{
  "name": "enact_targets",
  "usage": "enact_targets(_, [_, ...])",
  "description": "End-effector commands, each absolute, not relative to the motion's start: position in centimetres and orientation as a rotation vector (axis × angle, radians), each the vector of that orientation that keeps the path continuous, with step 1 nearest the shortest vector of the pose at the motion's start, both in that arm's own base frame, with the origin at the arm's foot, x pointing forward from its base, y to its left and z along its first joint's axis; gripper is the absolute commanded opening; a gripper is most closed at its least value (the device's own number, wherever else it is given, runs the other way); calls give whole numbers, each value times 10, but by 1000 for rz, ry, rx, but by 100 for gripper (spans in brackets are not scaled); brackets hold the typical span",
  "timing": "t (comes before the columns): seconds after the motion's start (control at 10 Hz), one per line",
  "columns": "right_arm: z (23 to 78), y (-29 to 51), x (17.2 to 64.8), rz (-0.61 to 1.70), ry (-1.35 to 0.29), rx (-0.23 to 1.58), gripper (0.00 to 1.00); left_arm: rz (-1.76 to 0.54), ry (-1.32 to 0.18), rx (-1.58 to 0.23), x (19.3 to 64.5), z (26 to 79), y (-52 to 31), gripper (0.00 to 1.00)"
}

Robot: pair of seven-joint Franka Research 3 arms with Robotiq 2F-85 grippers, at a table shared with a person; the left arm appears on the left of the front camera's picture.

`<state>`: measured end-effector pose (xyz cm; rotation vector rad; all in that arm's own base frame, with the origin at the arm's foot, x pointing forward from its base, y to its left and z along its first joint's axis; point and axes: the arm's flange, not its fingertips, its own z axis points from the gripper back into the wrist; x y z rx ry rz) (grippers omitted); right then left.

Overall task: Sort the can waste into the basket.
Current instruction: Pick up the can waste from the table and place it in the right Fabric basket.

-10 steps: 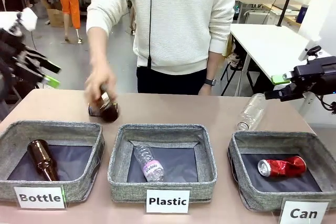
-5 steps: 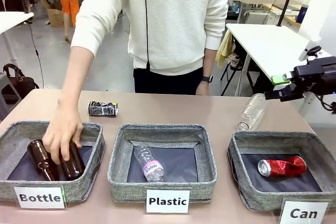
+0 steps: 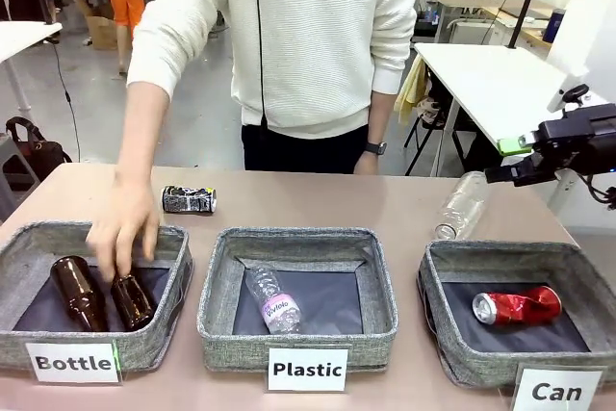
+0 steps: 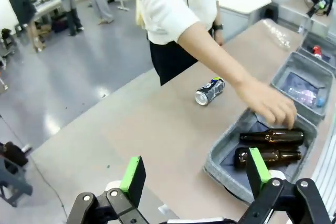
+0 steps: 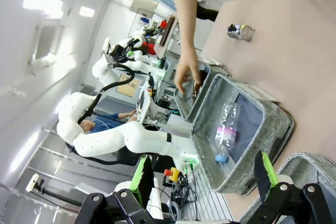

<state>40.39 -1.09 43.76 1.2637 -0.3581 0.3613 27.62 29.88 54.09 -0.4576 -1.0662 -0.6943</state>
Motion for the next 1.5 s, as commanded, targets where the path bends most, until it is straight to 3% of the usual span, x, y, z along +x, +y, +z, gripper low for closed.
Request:
enact_targets(0.0, [440,-12,405,384,-373,1269,100,-690,-1119,-465,268,531,299,100])
enact_targets(0.5, [440,-12,405,384,-373,1269,100,-680,-1134,-423,277,530,292,100])
enact_targets(1.0, [440,-12,405,384,-373,1269,100,-1059,-860,-295,399,542,160,100])
enact_targets(1.4, [440,-12,405,384,-373,1269,100,-1414,-656,-130,491,502,32,100])
